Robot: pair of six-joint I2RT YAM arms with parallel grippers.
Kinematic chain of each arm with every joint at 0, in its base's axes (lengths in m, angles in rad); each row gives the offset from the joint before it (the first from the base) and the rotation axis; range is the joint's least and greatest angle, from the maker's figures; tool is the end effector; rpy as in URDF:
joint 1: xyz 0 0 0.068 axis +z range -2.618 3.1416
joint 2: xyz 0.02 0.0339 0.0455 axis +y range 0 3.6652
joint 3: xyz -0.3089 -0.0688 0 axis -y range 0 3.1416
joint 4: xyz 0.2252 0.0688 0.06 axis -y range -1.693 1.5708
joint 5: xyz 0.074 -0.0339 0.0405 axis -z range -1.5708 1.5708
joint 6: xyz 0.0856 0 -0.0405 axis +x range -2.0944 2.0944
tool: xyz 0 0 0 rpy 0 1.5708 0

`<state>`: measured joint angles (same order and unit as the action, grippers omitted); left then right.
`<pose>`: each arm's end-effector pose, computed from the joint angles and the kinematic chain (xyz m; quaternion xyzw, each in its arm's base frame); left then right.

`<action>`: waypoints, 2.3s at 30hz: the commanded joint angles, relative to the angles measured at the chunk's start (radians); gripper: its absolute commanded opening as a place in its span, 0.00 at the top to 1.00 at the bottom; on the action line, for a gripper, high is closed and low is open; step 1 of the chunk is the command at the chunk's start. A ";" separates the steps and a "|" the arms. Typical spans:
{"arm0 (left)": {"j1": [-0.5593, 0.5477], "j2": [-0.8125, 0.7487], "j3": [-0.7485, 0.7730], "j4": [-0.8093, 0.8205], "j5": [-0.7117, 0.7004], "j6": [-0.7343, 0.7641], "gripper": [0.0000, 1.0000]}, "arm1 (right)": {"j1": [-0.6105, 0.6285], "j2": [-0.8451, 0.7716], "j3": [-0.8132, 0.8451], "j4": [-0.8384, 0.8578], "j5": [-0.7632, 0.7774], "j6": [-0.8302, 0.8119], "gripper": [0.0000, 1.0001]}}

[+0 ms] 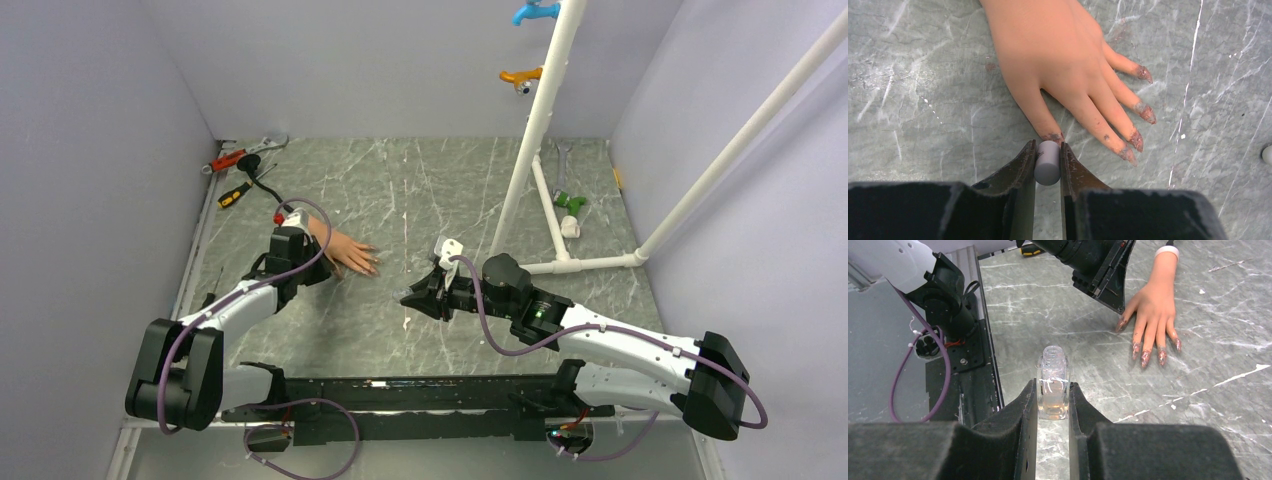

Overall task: Paint the nails
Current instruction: Paint the nail polish on the nail.

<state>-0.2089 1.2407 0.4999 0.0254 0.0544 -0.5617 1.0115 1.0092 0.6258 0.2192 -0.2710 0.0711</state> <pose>0.2406 -0.0558 0.1934 -0.1485 0.8975 -0.1788 0.3749 0.1085 0.2166 0.3208 -0.4203 0.6341 0.4185 0.4961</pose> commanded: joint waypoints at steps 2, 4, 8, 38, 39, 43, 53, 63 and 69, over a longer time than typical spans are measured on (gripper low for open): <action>0.006 0.013 0.034 0.014 -0.003 0.012 1.00 | 0.004 0.000 0.003 0.072 -0.010 -0.002 1.00; 0.006 0.017 0.034 0.015 -0.001 0.010 1.00 | 0.004 0.003 0.006 0.072 -0.013 -0.003 1.00; 0.007 0.021 0.034 0.022 0.011 0.007 1.00 | 0.004 0.006 0.006 0.074 -0.011 -0.002 1.00; 0.006 -0.007 0.004 0.074 0.088 -0.003 1.00 | 0.004 0.005 0.009 0.077 -0.022 0.001 1.00; 0.006 -0.007 0.002 0.076 0.089 -0.003 1.00 | 0.004 0.006 0.009 0.077 -0.024 0.000 1.00; 0.006 -0.010 -0.006 0.086 0.096 -0.007 1.00 | 0.004 0.001 0.008 0.075 -0.023 0.001 1.00; 0.006 -0.023 -0.036 0.092 0.101 -0.012 1.00 | 0.004 0.005 0.010 0.077 -0.029 0.002 1.00; 0.006 -0.024 -0.059 0.113 0.108 -0.009 1.00 | 0.004 0.012 0.012 0.079 -0.033 0.005 1.00; 0.006 -0.031 -0.063 0.118 0.111 0.001 1.00 | 0.004 0.018 0.015 0.082 -0.036 0.006 1.00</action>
<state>-0.2043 1.2381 0.4450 0.1001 0.1432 -0.5652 1.0115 1.0286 0.6258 0.2337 -0.2909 0.0715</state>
